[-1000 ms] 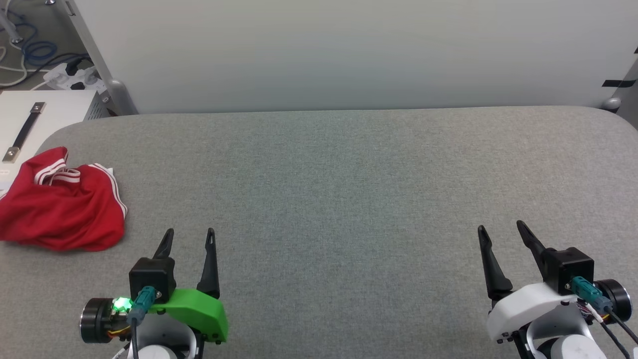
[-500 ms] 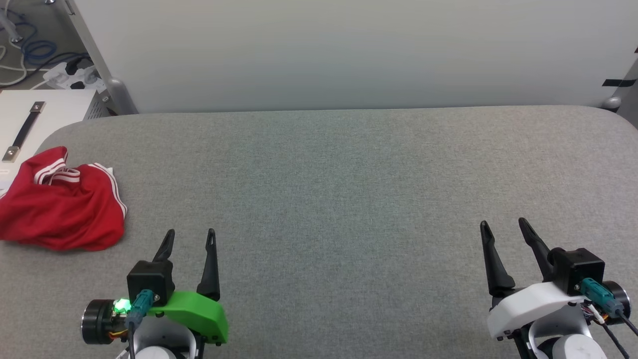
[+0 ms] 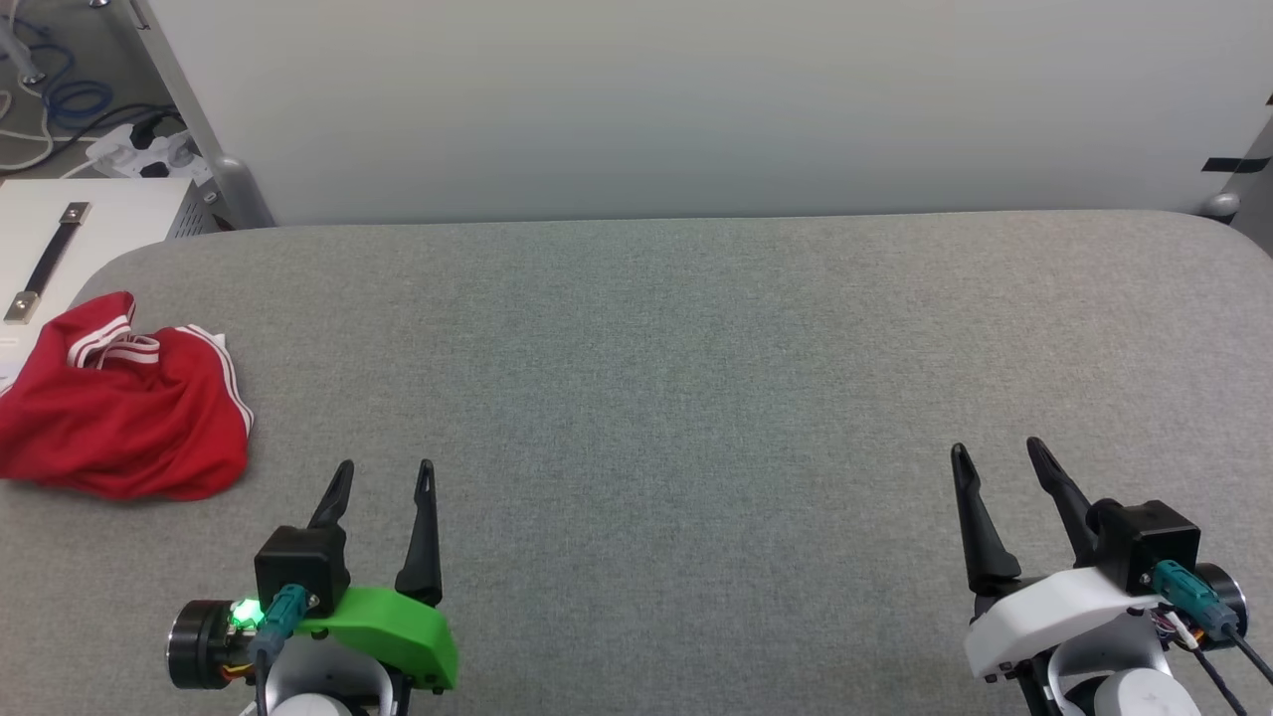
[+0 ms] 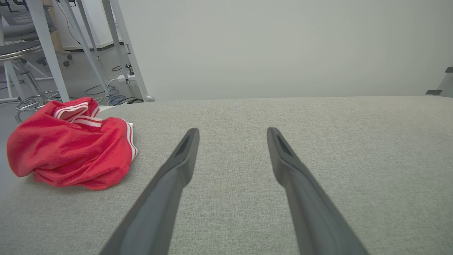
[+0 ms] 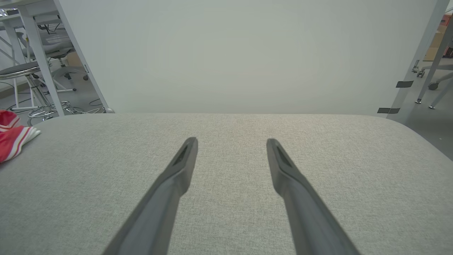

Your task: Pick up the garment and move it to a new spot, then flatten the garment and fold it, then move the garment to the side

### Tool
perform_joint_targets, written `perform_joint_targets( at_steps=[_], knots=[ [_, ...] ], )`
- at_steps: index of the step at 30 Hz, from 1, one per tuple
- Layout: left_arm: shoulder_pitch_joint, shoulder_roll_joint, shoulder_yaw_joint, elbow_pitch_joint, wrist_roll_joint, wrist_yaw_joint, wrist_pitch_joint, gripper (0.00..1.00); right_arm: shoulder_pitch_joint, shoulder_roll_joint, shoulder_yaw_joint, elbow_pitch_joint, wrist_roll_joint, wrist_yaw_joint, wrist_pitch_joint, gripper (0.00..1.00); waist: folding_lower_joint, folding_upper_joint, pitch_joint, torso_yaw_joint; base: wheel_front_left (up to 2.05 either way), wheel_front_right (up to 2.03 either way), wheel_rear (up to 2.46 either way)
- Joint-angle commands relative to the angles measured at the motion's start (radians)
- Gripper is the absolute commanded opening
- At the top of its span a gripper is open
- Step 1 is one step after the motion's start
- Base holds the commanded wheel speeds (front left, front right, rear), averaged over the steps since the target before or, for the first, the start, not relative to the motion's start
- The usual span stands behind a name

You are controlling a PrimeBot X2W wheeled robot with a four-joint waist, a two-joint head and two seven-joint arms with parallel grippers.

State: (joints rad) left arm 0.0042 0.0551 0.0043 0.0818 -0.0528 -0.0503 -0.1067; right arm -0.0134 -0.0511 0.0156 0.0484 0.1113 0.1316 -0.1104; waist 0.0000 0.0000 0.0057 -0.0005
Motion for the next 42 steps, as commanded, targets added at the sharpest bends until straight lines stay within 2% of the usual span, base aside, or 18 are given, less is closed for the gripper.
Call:
perform_joint_targets(
  at_steps=[1, 27, 35, 42],
  knots=[
    [0.008, -0.002, -0.002, 0.005, -0.011, -0.009, -0.012, 1.0, -0.017, 0.0, 0.005, 0.005, 0.016, 0.0, -0.011, 1.0, 0.0, 0.0, 0.0, 0.0, 0.0, 0.0, 0.0],
    [0.001, -0.003, -0.005, 0.047, -0.039, -0.036, -0.066, 1.0, -0.032, 0.001, 0.021, 0.028, 0.075, -0.001, -0.064, 1.0, 0.0, 0.0, 0.016, 0.015, 0.0, 0.0, 0.0],
    [-0.002, -0.004, 0.002, 0.062, -0.044, -0.039, -0.083, 1.0, -0.029, 0.001, 0.045, 0.032, 0.093, -0.001, -0.08, 1.0, 0.0, 0.0, 0.016, 0.075, 0.0, 0.0, 0.0],
    [-0.004, -0.004, 0.012, 0.073, -0.048, -0.045, -0.098, 1.0, -0.027, 0.001, 0.074, 0.042, 0.12, -0.001, -0.095, 1.0, 0.0, 0.0, 0.013, 0.168, 0.0, 0.0, 0.0]
  ],
)
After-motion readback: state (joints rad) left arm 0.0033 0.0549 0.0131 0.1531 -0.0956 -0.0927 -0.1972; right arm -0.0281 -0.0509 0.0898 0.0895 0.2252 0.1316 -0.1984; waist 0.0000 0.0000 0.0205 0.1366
